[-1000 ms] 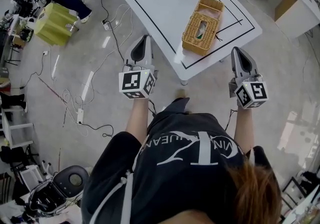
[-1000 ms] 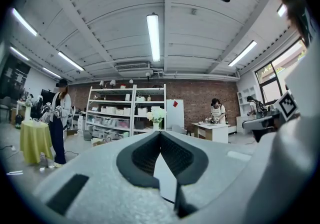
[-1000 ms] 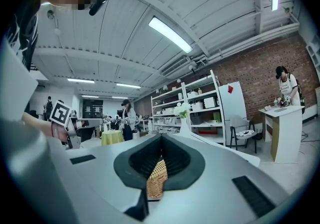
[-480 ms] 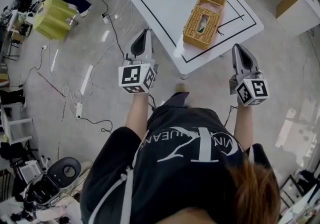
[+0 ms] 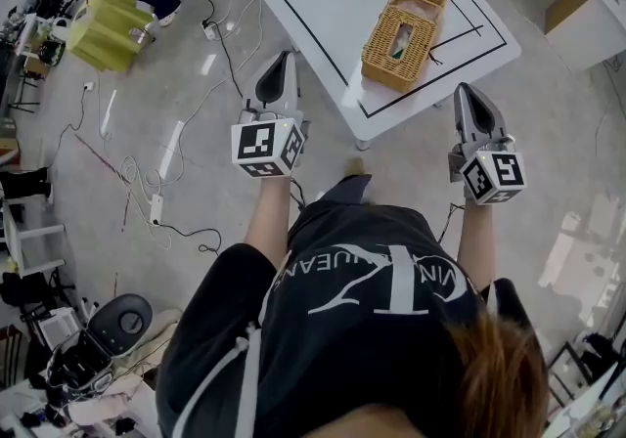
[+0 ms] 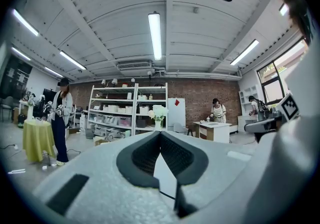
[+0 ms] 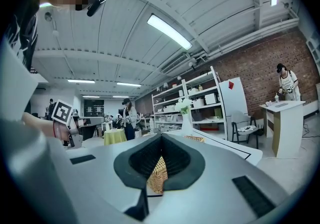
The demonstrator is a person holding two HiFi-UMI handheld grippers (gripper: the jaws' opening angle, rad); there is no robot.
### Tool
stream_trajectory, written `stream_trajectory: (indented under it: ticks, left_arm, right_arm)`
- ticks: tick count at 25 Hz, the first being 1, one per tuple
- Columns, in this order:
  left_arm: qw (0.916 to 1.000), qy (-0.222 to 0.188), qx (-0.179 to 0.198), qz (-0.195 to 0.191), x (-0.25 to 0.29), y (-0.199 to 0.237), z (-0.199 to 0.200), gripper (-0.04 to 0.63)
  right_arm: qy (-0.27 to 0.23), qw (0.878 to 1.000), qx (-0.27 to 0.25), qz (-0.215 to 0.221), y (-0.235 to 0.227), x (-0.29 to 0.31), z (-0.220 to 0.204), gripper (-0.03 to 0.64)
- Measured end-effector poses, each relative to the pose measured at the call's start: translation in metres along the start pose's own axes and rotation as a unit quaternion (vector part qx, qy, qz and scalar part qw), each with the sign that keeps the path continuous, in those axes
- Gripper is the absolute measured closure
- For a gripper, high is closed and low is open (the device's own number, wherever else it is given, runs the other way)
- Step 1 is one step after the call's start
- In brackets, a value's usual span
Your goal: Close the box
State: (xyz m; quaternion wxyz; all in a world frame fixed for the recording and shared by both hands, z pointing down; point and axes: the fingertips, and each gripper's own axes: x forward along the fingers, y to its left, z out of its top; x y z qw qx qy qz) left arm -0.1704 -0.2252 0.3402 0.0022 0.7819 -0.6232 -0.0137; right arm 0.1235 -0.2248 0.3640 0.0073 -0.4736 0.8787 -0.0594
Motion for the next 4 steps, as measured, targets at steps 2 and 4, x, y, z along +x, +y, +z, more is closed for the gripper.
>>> stream_trajectory:
  ticks: [2, 4]
  left_arm:
    - [1.0, 0.002, 0.001, 0.0, 0.0001, 0.0003, -0.0007, 0.59]
    - [1.0, 0.003, 0.001, 0.0, 0.0002, 0.0001, -0.0014, 0.589]
  right_arm:
    - [0.001, 1.0, 0.001, 0.001, 0.0003, 0.0007, -0.0013, 0.62]
    - [0.002, 1.0, 0.001, 0.001, 0.0004, 0.001, -0.0023, 0.62]
